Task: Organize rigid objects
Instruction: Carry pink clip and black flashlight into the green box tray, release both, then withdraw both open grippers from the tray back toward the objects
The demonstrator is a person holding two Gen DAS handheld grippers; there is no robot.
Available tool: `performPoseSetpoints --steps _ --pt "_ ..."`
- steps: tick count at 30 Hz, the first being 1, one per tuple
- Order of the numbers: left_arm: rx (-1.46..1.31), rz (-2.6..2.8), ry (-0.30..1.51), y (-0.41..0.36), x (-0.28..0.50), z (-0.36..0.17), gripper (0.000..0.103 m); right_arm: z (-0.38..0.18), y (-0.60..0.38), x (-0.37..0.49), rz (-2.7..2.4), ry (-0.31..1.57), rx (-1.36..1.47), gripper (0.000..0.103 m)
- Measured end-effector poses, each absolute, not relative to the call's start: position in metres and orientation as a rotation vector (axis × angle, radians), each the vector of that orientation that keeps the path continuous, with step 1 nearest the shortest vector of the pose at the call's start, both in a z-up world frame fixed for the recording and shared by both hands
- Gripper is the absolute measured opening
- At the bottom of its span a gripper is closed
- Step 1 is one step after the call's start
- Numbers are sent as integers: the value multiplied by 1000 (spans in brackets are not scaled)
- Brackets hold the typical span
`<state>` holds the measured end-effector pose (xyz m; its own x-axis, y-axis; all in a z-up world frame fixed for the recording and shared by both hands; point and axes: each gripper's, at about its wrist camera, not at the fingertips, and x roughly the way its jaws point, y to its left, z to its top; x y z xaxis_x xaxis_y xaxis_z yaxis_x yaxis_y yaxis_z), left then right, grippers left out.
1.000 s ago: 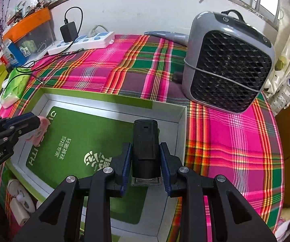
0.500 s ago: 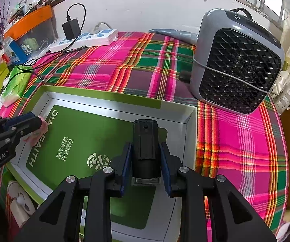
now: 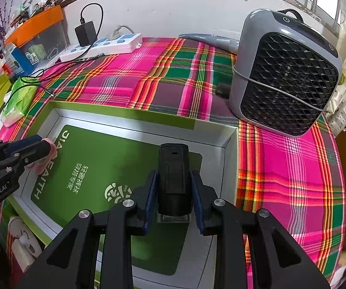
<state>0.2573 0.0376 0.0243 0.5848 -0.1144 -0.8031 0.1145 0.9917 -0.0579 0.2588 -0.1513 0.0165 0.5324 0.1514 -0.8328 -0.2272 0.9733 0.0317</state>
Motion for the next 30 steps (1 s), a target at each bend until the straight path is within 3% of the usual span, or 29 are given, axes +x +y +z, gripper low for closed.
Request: performPoseSetpoints --steps 4,15,30 --pt "-1 -140 935 36 254 26 26 17 -153 259 228 978 -71 29" --pt "0 -136 908 38 237 38 29 26 -156 246 244 946 -38 44" --pt "-29 -135 853 51 195 54 30 45 -164 209 248 887 7 44"
